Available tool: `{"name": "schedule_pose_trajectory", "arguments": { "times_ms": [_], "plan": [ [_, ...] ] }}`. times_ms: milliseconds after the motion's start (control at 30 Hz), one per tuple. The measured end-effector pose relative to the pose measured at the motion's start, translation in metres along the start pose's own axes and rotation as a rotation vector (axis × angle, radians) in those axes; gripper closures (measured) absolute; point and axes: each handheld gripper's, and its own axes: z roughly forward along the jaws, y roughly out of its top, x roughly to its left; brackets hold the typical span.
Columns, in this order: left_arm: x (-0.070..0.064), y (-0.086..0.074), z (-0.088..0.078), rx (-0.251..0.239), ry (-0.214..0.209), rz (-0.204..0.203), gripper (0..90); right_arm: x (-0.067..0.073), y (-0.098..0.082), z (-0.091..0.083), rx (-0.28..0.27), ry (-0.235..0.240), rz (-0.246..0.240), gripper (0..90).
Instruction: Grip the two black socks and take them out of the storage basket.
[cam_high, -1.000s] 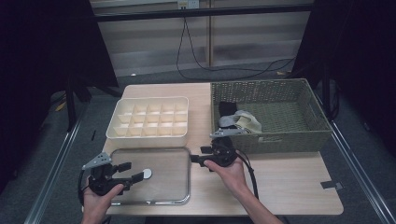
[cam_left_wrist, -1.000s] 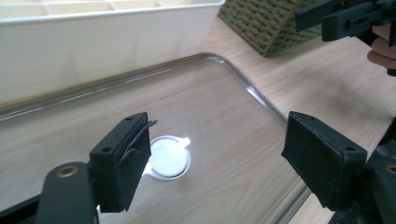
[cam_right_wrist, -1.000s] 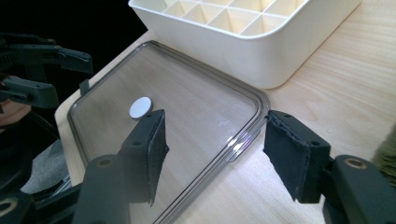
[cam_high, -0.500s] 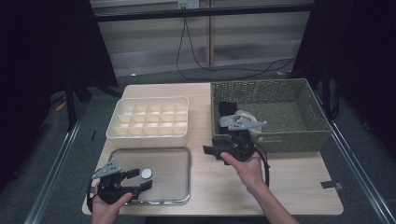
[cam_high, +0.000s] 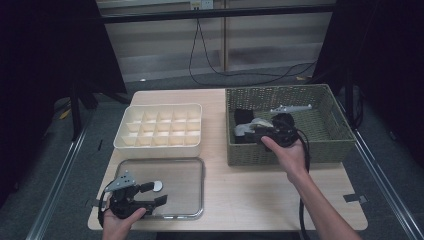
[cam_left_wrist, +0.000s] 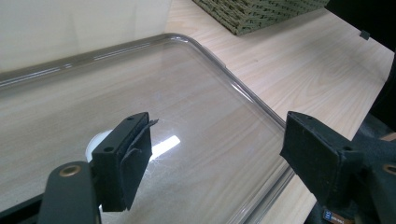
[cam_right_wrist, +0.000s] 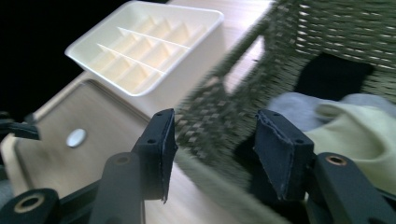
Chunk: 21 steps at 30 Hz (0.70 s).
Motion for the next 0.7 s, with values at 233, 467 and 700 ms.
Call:
{"name": "schedule_pose_trajectory", "arguments": {
  "times_ms": [233, 467, 700],
  "plan": [
    [0.002, -0.003, 0.002, 0.009, -0.006, -0.003, 23.8, -0.037, 0.024, 0.015, 0.118, -0.031, 0.012, 40.6],
    [0.001, -0.004, 0.001, 0.002, -0.027, -0.021, 23.5, -0.053, 0.039, 0.033, 0.191, -0.069, -0.002, 34.1],
    [0.000, -0.004, 0.002, 0.005, -0.035, -0.019, 23.1, -0.071, 0.048, 0.062, 0.275, -0.121, 0.005, 29.7]
  ]
}}
